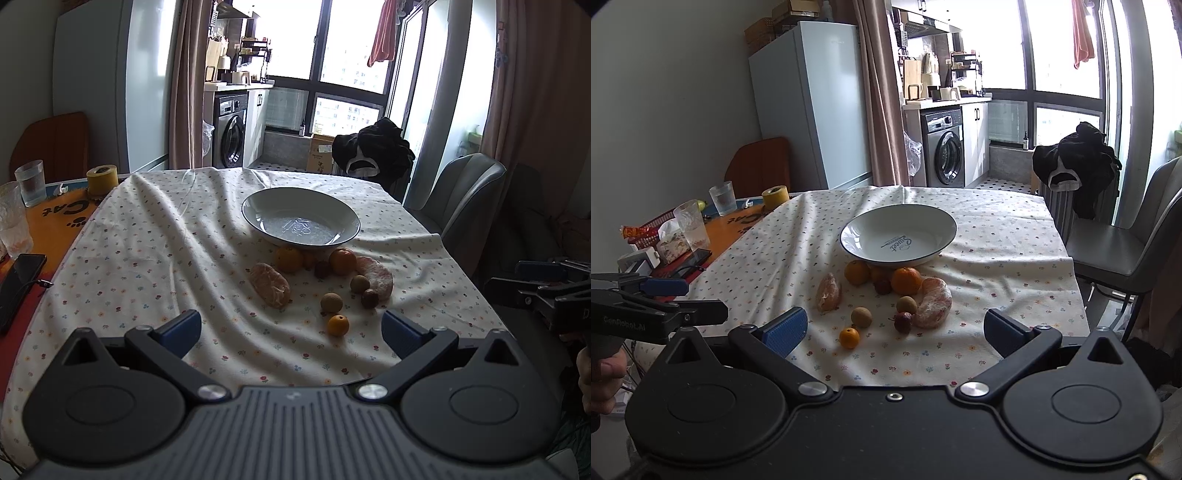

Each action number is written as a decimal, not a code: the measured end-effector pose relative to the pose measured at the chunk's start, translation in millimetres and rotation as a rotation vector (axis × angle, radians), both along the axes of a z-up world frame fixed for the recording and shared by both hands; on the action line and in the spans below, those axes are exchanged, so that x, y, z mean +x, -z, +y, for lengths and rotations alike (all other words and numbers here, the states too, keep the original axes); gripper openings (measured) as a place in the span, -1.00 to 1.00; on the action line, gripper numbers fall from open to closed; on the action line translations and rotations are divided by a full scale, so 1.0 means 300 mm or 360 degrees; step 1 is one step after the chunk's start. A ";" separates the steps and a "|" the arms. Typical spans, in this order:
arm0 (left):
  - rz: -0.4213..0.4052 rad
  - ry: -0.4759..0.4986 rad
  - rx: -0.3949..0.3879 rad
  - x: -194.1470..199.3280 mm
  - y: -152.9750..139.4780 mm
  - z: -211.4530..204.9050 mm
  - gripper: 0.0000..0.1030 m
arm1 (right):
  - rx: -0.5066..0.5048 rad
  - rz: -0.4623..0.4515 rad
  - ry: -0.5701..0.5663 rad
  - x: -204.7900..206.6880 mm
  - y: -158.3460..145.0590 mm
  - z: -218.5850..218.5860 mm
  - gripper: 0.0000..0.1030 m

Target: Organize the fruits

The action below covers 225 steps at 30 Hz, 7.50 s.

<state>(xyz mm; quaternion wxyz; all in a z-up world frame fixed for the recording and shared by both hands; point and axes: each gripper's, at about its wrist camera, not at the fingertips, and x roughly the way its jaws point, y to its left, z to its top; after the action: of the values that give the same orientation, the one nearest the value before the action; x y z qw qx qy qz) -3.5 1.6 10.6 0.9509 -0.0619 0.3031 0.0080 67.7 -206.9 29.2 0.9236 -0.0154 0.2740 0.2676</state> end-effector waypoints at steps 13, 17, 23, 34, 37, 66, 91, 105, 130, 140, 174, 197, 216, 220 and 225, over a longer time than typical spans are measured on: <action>0.0009 0.0006 -0.0011 0.060 0.021 0.015 0.99 | 0.0021 0.0042 -0.0027 0.057 0.032 -0.012 1.00; 0.0016 0.0008 -0.0024 0.084 0.041 0.021 0.99 | 0.0039 0.0072 -0.0025 0.086 0.052 -0.013 1.00; 0.0021 -0.0003 -0.0037 0.115 0.075 0.027 0.99 | 0.0054 0.0112 -0.0033 0.124 0.094 -0.004 1.00; 0.0060 0.0015 -0.0089 0.187 0.151 0.034 0.79 | 0.0079 0.0180 -0.0028 0.191 0.180 -0.002 0.87; 0.0089 0.0028 -0.0103 0.210 0.180 0.028 0.68 | 0.0080 0.0225 -0.0033 0.212 0.210 0.001 0.68; 0.0266 0.0151 -0.0262 0.383 0.346 -0.073 -0.56 | 0.0099 0.0309 0.0028 0.323 0.340 0.032 0.19; 0.0207 0.0006 -0.0276 0.357 0.325 0.027 -0.57 | 0.0110 0.0330 -0.0036 0.394 0.376 0.156 -0.45; 0.0121 -0.0028 -0.0266 0.318 0.271 0.049 -0.57 | 0.0178 0.0275 -0.0037 0.359 0.330 0.116 -0.61; -0.0057 0.0004 -0.0186 0.337 0.152 0.045 -0.57 | 0.0250 0.0064 -0.0064 0.358 0.181 0.140 -0.61; -0.0067 0.0001 -0.0167 0.395 0.145 0.062 -0.57 | 0.0270 0.0048 -0.0056 0.416 0.179 0.154 -0.61; 0.0032 0.0012 -0.0121 0.730 0.195 0.081 -0.56 | 0.0281 0.0178 -0.0079 0.684 0.278 0.250 -0.60; 0.0046 -0.0001 -0.0117 0.701 0.200 0.070 -0.40 | 0.0274 0.0146 0.0023 0.640 0.256 0.205 -0.45; -0.0052 -0.0102 -0.0131 0.497 0.104 0.081 0.39 | 0.0322 0.0087 0.0037 0.491 0.187 0.150 0.09; -0.0076 -0.0096 -0.0116 0.463 0.091 0.068 0.48 | 0.0305 0.0049 0.0026 0.456 0.164 0.141 0.21; -0.0102 -0.0105 -0.0093 0.425 0.078 0.063 0.54 | 0.0313 0.0028 0.0041 0.429 0.151 0.123 0.34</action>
<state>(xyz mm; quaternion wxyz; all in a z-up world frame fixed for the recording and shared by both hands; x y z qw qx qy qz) 123.8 20.4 -12.6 0.9571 -0.0996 0.2705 0.0284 196.4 -170.0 -16.1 0.9216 0.0813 0.2546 0.2814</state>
